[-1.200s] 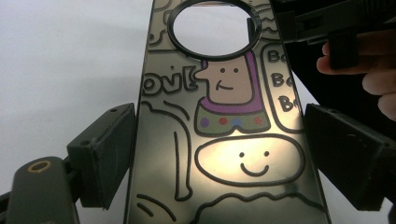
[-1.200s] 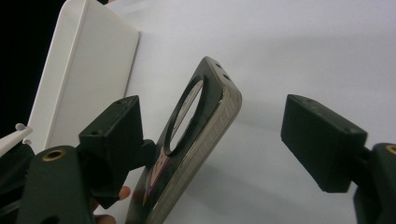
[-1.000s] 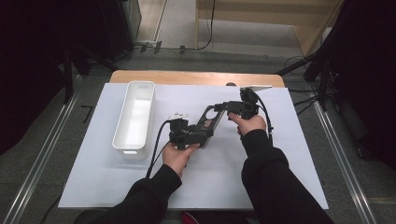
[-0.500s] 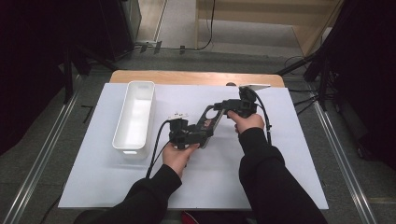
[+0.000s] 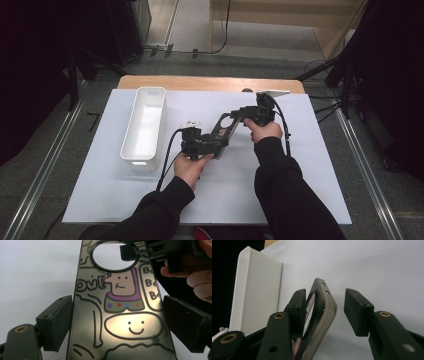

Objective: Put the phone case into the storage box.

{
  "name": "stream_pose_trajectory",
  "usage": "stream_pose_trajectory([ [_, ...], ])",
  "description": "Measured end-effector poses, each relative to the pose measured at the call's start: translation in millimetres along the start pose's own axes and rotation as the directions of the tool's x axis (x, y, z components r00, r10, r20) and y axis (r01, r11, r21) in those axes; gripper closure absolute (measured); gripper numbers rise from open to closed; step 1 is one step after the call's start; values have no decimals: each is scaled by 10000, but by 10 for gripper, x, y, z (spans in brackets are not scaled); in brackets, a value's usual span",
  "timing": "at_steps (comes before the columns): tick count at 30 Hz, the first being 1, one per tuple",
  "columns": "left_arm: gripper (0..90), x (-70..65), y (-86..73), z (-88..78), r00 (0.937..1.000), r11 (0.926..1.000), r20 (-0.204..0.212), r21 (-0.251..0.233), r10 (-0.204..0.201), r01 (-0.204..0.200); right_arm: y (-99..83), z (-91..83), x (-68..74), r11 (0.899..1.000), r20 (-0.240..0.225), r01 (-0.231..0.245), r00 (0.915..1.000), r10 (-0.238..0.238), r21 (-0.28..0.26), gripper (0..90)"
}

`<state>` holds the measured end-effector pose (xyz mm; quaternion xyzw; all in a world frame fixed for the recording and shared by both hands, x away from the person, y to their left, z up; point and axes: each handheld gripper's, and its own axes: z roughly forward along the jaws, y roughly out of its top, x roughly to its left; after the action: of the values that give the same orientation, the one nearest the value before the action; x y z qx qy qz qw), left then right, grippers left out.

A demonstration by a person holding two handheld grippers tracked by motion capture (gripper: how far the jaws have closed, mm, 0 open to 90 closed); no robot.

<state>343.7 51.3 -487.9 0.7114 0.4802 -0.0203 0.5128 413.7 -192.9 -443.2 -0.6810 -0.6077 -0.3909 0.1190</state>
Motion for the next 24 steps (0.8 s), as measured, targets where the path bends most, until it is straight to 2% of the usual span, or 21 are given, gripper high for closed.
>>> stream_pose_trajectory([
  [6, 118, 1, -6, 7, 10000, 10000, -13, 3, 2, -2, 3, 3, -4, 9995, -185, -320, 9993, 320, 2, 599],
  [13, 118, 2, -10, 12, 10000, 10000, -57, -39, -47, 46, 1, 0, 3, 9986, -434, -525, 9977, 524, -2, 627],
  [24, 118, 5, -15, 20, 10000, 9999, -67, -90, -71, 70, 1, -16, -7, 9968, -511, -798, 9955, 799, 53, 690],
])
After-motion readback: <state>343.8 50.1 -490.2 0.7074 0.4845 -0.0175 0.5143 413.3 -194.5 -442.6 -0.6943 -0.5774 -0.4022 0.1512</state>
